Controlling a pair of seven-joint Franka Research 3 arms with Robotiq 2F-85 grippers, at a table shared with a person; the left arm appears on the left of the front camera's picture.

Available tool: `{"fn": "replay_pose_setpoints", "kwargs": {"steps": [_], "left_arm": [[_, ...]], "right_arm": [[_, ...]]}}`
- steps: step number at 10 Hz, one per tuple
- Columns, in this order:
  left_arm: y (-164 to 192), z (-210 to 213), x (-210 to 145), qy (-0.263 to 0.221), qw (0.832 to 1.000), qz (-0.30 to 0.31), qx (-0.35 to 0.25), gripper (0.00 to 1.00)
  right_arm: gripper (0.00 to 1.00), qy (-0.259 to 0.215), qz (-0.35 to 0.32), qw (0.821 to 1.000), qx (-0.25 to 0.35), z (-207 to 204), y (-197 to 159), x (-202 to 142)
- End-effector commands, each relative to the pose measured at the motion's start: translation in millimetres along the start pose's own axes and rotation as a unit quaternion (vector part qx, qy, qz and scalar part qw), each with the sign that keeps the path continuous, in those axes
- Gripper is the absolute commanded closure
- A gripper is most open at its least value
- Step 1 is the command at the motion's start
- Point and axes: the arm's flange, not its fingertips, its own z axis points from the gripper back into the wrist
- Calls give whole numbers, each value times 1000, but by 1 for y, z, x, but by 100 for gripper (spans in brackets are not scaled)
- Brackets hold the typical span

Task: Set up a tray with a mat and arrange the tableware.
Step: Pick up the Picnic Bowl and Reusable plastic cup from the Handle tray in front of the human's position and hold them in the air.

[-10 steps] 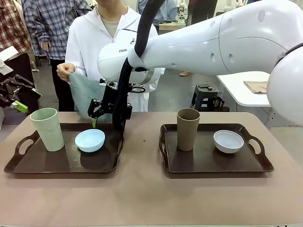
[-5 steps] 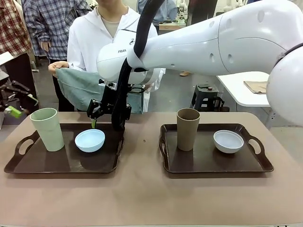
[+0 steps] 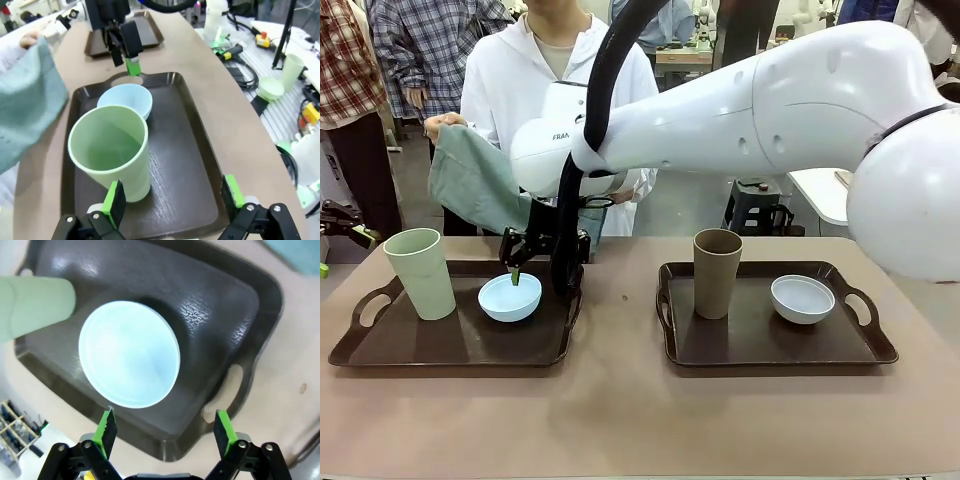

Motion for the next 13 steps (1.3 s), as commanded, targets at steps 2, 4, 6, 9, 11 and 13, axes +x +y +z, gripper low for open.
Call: {"fn": "replay_pose_setpoints", "kwargs": {"steps": [2,4,6,9,11,13], "left_arm": [[6,-11,-14,-23,998,-16,60,0],[14,-14,-19,-14,996,-13,89,0],[25,-16,-28,-19,995,-10,102,0],[43,-23,-32,-46,990,3,132,0],[49,-29,-30,-53,990,5,131,0],[52,-35,-28,-64,990,7,128,0]], "right_arm": [[0,5,-17,1000,-20,-9,5,11],[0,3,-25,1000,-15,-15,5,13],[0,2,-41,999,-8,-21,2,12],[0,-8,-49,999,-23,-28,2,15],[0,-17,-52,998,-31,-30,5,16],[0,-38,-57,996,-54,-32,9,20]]}}
